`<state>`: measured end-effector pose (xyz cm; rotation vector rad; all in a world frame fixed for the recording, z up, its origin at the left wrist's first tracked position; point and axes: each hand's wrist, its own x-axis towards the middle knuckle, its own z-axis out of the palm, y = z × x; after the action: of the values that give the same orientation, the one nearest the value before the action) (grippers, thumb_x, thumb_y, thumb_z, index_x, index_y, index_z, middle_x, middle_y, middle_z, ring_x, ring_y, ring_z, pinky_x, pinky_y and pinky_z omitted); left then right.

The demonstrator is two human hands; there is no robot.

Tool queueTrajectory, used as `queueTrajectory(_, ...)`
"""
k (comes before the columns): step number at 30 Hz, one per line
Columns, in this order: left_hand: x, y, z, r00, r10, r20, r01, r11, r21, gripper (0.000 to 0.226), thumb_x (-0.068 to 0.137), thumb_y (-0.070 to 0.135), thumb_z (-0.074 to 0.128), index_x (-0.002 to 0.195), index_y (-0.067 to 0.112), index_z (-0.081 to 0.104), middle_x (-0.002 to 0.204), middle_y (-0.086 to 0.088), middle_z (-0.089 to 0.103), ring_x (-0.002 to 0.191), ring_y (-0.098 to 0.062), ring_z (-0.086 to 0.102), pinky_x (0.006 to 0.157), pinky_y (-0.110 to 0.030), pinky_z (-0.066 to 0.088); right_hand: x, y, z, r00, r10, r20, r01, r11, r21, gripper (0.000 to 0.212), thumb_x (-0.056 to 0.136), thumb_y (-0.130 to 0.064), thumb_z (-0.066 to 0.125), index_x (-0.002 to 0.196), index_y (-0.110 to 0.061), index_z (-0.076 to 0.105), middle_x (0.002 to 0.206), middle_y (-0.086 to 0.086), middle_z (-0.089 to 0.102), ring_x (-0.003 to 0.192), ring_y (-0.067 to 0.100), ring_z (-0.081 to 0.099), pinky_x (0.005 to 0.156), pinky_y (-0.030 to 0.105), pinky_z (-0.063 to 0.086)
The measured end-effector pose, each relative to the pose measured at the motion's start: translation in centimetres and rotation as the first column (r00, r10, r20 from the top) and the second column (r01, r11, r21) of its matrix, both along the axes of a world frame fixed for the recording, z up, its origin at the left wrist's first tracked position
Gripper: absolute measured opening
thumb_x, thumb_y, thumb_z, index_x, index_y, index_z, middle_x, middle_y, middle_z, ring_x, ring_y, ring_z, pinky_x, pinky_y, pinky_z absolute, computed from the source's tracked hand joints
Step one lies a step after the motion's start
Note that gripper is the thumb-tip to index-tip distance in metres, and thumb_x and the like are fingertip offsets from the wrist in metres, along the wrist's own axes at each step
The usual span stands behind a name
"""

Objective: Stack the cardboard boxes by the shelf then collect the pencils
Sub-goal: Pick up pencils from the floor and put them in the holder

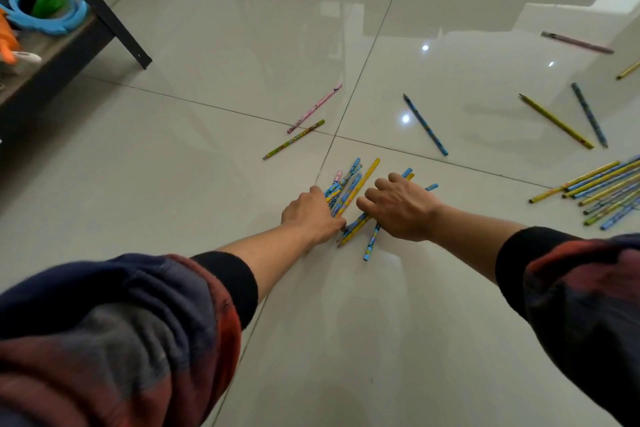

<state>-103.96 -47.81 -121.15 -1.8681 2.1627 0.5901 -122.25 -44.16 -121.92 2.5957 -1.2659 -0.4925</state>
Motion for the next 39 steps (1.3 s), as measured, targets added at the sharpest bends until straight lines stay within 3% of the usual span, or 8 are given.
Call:
queueTrajectory(5,-0.1,-0.4,0.1,0.997,-0.057,0.050,0.057,0.998,0.001,0.040,0.086,0.045,0.062,0.108,0.013,0.055,0.098,-0.006,0.059,0.084,-0.025,0.057,0.064,-0.031,0.043,0.4,0.0,-0.4,0.998,0.020,0.055,-0.017,0.998,-0.055,0.014,0.078,-0.022,0.060,0.091,-0.016,0.059,0.067,0.001,0.057,0.075,0.024,0.049,0.065,0.036,0.038)
queueTrajectory(12,0.8,-0.8,0.1,0.988,-0.106,0.116,0.100,0.994,0.053,0.035,0.086,0.042,0.064,0.108,0.016,0.057,0.098,-0.004,0.059,0.091,-0.025,0.060,0.070,-0.032,0.047,1.1,-0.6,-0.4,0.987,0.021,0.162,0.004,0.989,-0.151,0.007,0.081,-0.012,0.055,0.087,-0.010,0.057,0.061,0.007,0.054,0.078,0.032,0.051,0.102,0.053,0.040)
queueTrajectory(14,1.2,-1.0,0.1,0.983,-0.122,0.134,0.115,0.992,0.057,0.034,0.087,0.038,0.063,0.111,0.015,0.057,0.101,-0.006,0.059,0.093,-0.025,0.059,0.070,-0.031,0.045,1.4,-0.9,-0.5,0.980,0.010,0.201,0.014,0.993,-0.117,0.012,0.077,-0.012,0.064,0.087,-0.010,0.059,0.059,0.007,0.054,0.065,0.031,0.051,0.083,0.047,0.049)
queueTrajectory(16,1.7,-1.1,0.1,0.974,-0.154,0.165,0.149,0.988,0.047,0.031,0.089,0.032,0.061,0.114,0.014,0.057,0.110,-0.008,0.061,0.099,-0.027,0.060,0.071,-0.032,0.043,1.6,-1.1,-0.9,0.982,-0.005,0.187,0.021,0.996,-0.085,0.020,0.076,-0.015,0.066,0.096,-0.012,0.060,0.060,0.006,0.056,0.060,0.028,0.050,0.061,0.037,0.040)
queueTrajectory(21,3.8,-1.3,-0.3,0.977,-0.144,0.158,0.143,0.990,0.019,0.029,0.092,0.033,0.051,0.112,0.014,0.059,0.114,-0.011,0.062,0.103,-0.032,0.060,0.074,-0.032,0.041,2.2,-1.6,-1.3,0.995,-0.080,0.058,0.083,0.995,-0.051,0.045,0.097,-0.018,0.036,0.141,-0.018,0.034,0.087,0.003,0.064,0.083,0.028,0.053,0.070,0.037,0.027)
queueTrajectory(30,9.3,-2.8,0.3,0.998,-0.069,-0.006,0.069,0.997,0.038,0.016,0.095,0.030,0.047,0.099,0.017,0.056,0.115,-0.016,0.055,0.101,-0.036,0.057,0.073,-0.033,0.040,4.6,-3.8,-1.3,0.969,-0.230,0.096,0.221,0.971,0.093,0.019,0.100,-0.023,0.033,0.118,-0.017,0.038,0.083,0.003,0.064,0.075,0.032,0.061,0.065,0.034,0.035)
queueTrajectory(35,12.6,-3.9,0.8,0.994,-0.047,-0.094,0.046,0.999,-0.010,0.016,0.096,0.018,0.042,0.109,0.012,0.049,0.111,-0.022,0.058,0.093,-0.039,0.057,0.069,-0.036,0.040,6.5,-5.7,0.2,0.948,-0.285,0.143,0.267,0.955,0.130,0.028,0.101,-0.020,0.035,0.128,-0.022,0.040,0.100,0.006,0.060,0.083,0.031,0.062,0.061,0.035,0.037)
queueTrajectory(39,14.4,-6.1,1.9,0.998,-0.025,-0.060,0.016,0.989,-0.146,0.022,0.097,0.031,0.047,0.112,0.014,0.051,0.113,-0.020,0.061,0.100,-0.039,0.059,0.073,-0.036,0.041,7.4,-7.4,1.9,0.937,-0.342,0.076,0.336,0.939,0.080,0.029,0.101,-0.020,0.035,0.129,-0.021,0.044,0.103,0.006,0.062,0.086,0.031,0.064,0.060,0.035,0.039)
